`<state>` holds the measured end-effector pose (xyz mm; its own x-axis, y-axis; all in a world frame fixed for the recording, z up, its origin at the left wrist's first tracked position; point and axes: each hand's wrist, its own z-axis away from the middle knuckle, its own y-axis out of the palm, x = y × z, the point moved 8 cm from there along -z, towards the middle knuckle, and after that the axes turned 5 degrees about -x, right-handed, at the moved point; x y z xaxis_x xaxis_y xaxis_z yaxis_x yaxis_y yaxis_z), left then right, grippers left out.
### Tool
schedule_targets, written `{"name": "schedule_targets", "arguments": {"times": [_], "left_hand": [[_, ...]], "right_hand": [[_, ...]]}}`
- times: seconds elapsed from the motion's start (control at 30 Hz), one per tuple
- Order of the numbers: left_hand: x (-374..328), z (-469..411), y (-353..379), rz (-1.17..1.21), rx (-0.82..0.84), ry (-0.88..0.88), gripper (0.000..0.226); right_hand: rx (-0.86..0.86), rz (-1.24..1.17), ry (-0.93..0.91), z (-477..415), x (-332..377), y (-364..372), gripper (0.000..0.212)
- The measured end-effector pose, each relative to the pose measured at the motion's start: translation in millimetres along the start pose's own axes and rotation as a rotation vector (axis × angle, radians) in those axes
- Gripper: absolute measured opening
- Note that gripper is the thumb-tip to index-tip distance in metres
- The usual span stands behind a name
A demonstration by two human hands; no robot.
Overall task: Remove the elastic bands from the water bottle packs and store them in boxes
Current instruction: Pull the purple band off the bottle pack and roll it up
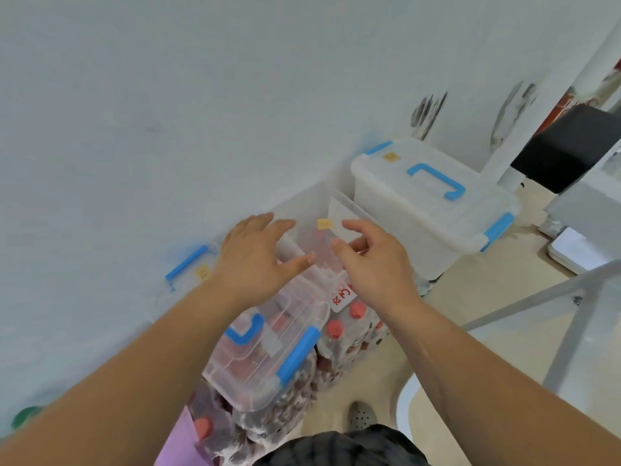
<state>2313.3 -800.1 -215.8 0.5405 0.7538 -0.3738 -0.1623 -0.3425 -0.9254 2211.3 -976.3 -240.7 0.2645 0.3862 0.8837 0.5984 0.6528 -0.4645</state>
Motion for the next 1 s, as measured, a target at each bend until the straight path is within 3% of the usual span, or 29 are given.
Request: {"name": "schedule_targets", "arguments": {"times": [0.17, 0.37, 0.67, 1.0], "left_hand": [[31.0, 56.8, -61.4, 0.13, -0.363, 0.019, 0.039], [93.0, 130.2, -88.0, 0.058, -0.442, -0.225, 0.033], [163.7, 257.1, -58.3, -0.01, -0.354, -0.699, 0.038], [200.6, 288.9, 5.6, 0.046, -0.144, -0.757, 0.043]], "right_hand": [[0.121, -0.028, -0.172, 31.5, 66.2, 41.0, 0.032], [0.396, 0.02, -0.355, 73.0, 116.5, 107.4, 0.023], [0.823, -0.001, -0.504, 172.5, 135.1, 194.4, 0.023], [0.91, 0.229, -0.458, 233.8, 56.7, 256.0, 0.027]]}}
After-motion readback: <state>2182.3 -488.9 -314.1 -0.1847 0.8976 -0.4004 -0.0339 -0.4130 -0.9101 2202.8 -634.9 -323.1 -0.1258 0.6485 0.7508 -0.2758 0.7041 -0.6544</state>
